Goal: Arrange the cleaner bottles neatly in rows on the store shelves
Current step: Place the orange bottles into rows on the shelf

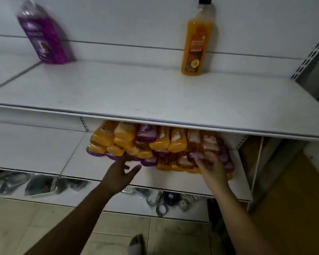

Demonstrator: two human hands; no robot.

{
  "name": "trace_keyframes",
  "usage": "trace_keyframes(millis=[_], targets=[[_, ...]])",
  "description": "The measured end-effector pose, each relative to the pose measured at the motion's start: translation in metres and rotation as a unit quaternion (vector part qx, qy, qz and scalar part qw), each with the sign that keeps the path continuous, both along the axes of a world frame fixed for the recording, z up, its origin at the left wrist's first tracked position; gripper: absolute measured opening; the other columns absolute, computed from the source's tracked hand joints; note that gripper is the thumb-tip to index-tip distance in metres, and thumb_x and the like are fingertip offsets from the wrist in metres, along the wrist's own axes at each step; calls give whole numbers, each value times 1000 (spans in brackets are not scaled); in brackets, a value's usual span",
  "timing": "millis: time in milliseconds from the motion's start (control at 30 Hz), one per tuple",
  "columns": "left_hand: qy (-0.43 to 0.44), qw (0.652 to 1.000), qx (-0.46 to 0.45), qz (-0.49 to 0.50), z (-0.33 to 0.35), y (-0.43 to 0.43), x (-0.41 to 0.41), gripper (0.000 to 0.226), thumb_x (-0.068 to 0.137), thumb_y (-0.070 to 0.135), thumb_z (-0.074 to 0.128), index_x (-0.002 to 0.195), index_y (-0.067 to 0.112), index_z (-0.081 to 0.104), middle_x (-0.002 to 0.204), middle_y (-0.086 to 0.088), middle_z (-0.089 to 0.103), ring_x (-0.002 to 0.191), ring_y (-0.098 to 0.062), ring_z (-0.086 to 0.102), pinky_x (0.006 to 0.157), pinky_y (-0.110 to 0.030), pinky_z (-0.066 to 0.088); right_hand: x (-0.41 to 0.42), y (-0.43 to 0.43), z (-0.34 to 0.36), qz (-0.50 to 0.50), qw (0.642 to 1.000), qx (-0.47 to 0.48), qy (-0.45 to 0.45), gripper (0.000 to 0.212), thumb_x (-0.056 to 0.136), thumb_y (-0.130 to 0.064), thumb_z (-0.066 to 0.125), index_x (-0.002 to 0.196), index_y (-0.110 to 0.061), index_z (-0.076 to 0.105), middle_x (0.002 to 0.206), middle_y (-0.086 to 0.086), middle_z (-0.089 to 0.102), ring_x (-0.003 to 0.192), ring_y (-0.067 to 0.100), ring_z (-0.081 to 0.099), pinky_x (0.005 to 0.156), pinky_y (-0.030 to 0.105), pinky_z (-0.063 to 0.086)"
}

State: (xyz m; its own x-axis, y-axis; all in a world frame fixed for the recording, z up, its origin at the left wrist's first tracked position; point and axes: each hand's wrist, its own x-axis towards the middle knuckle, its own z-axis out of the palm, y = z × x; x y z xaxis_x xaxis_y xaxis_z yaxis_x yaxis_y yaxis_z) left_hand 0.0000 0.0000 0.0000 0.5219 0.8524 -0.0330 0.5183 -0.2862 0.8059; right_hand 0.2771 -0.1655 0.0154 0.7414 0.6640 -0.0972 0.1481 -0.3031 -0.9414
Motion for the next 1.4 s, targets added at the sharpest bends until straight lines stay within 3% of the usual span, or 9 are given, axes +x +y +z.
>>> trace_keyframes(millis=[100, 233, 467, 767, 867, 1000, 1133, 1267, 1400], targets=[[-13, 981, 177, -81, 2, 25, 21, 46, 94, 35, 77, 134, 21, 60, 134, 4, 59, 117, -17, 62, 88, -18, 50, 12, 25, 0, -9, 992, -27, -123, 46, 93, -37, 76, 134, -20, 61, 130, -9, 62, 122, 13, 57, 93, 19, 46], [16, 965, 244, -95, -1, 52, 40, 64, 91, 28, 78, 147, 21, 48, 149, -8, 45, 136, -30, 49, 98, -40, 55, 15, 48, -5, 21, 987, -59, -149, 63, 92, -43, 75, 147, -31, 48, 150, -6, 53, 134, 15, 52, 104, 32, 49], [46, 967, 213, -133, -5, 66, 62, 98, 88, 27, 79, 166, 22, 20, 167, -8, 29, 153, -32, 34, 108, -44, 53, 18, 61, -16, 110, 978, -84, -153, 68, 93, -32, 77, 151, -35, 41, 154, -3, 47, 130, 14, 53, 101, 31, 49], [-90, 988, 126, -10, -13, 40, 69, 54, 93, 15, 77, 143, 18, 56, 145, -4, 53, 130, -18, 58, 103, -36, 54, 8, 48, -26, 36, 968, -62, -240, 50, 90, -39, 78, 135, -38, 56, 141, 0, 51, 130, 25, 54, 99, 38, 54], [-175, 978, 73, 84, -4, 24, 75, 26, 97, 11, 73, 119, 23, 68, 128, -3, 61, 108, 1, 62, 86, -20, 55, 2, 48, -28, -41, 986, -23, -158, 46, 88, -46, 77, 129, -35, 59, 136, -3, 57, 128, 22, 55, 100, 41, 54], [-293, 913, -130, 252, 1, 21, 88, 18, 90, 36, 77, 102, 26, 68, 107, -7, 72, 108, -31, 69, 95, -50, 57, -3, 55, -31, -197, 975, 43, 94, 46, 79, -45, 87, 113, -27, 62, 116, -1, 66, 112, 22, 66, 99, 47, 57], [-400, 789, -369, 284, 4, 29, 92, 28, 97, 20, 75, 123, 14, 67, 115, -6, 72, 117, -30, 69, 81, -37, 64, -3, 62, -18, -187, 820, 104, 530, 69, 77, -62, 82, 119, -10, 64, 110, 10, 69, 84, 21, 71, 100, 48, 56], [-401, 762, -449, 239, 8, 37, 86, 78, 71, 28, 97, 138, 14, 61, 131, -9, 73, 122, -30, 68, 89, -43, 63, 4, 68, -6, -200, 747, 174, 609, 53, 92, -49, 74, 122, -9, 58, 132, 19, 60, 116, 30, 67, 106, 45, 53], [-430, 715, -513, 202, 14, 40, 80, 54, 90, 9, 76, 141, 11, 60, 133, -15, 72, 112, -31, 74, 79, -42, 64, 8, 60, -3, -185, 737, 182, 625, 54, 86, -29, 82, 132, -7, 62, 139, 20, 57, 126, 35, 58, 90, 36, 60]])
